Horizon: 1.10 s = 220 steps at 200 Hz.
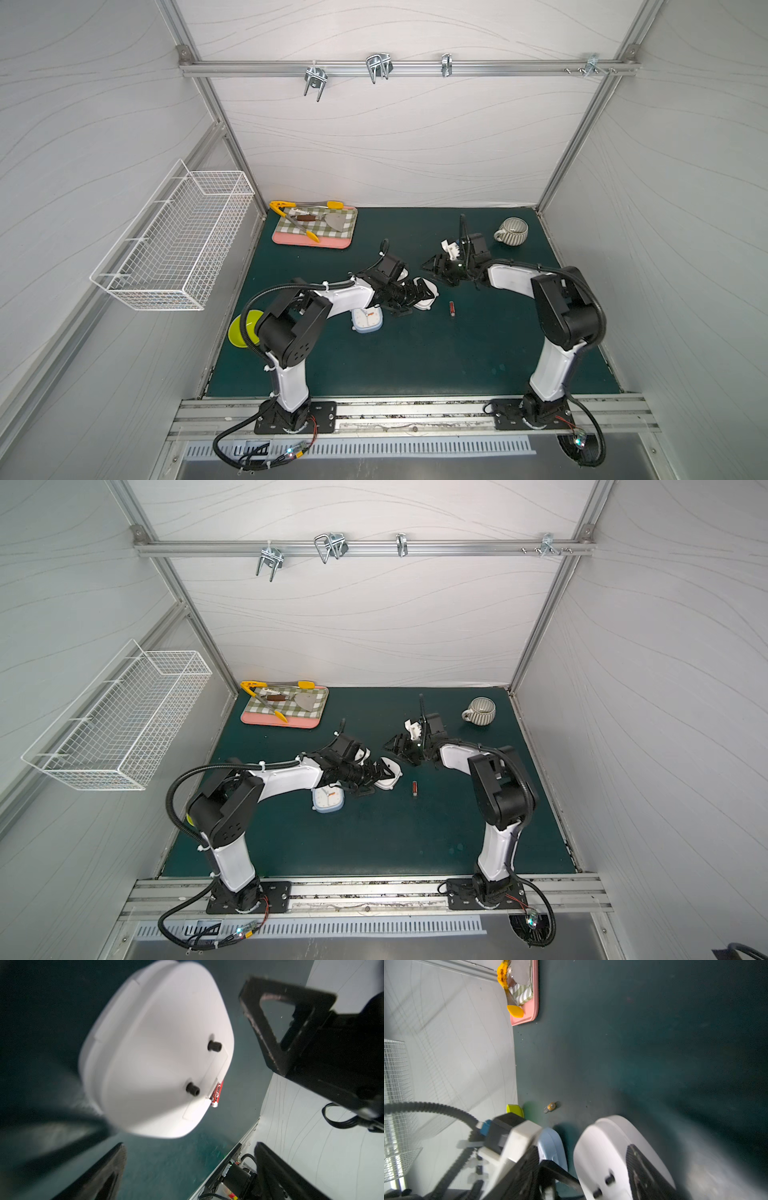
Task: Insert the battery into the alarm
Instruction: Adjust the alarm at the center of the board.
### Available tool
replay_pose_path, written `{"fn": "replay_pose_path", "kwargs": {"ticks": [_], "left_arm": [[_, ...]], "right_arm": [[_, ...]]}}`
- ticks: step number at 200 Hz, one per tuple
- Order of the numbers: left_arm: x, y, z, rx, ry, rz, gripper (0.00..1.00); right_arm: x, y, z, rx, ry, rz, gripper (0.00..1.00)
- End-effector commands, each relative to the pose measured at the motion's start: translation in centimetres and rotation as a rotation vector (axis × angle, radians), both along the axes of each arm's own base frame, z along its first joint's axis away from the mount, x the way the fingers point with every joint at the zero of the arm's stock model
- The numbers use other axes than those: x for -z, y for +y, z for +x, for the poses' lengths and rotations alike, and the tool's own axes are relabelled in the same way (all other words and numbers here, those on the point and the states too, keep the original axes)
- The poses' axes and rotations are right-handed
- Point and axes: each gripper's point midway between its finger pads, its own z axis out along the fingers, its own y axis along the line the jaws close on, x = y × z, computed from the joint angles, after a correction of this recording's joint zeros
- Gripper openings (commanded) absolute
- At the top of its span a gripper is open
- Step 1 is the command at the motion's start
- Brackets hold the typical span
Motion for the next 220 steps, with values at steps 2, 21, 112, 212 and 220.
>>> {"fn": "replay_pose_path", "kwargs": {"ticks": [2,21,112,212,220], "left_arm": [[-2.4,2.6,1.0,0.088,-0.188,0.131,0.97],[-2.5,4.3,2.7,0.104,-0.227,0.216,0.94],[-0.1,2.1,6.4,0.141,-0.149,0.105,0.76],[0.4,0.0,3.8,0.156,-0.112,0.057,0.73],[0.5,0.4,3.6,0.143,-0.107,0.065,0.73]], "right_arm": [[-0.1,-3.1,-0.5,0.119,-0.032,-0.081,0.70],[0.6,-3.4,-2.2,0.121,0.001,-0.067,0.70],[1.8,-0.3,-3.2,0.060,0.086,0.028,0.52],[0.9,1.4,-2.2,-0.030,0.052,0.060,0.55],[0.6,1.2,-2.3,-0.032,0.042,0.051,0.56]]}}
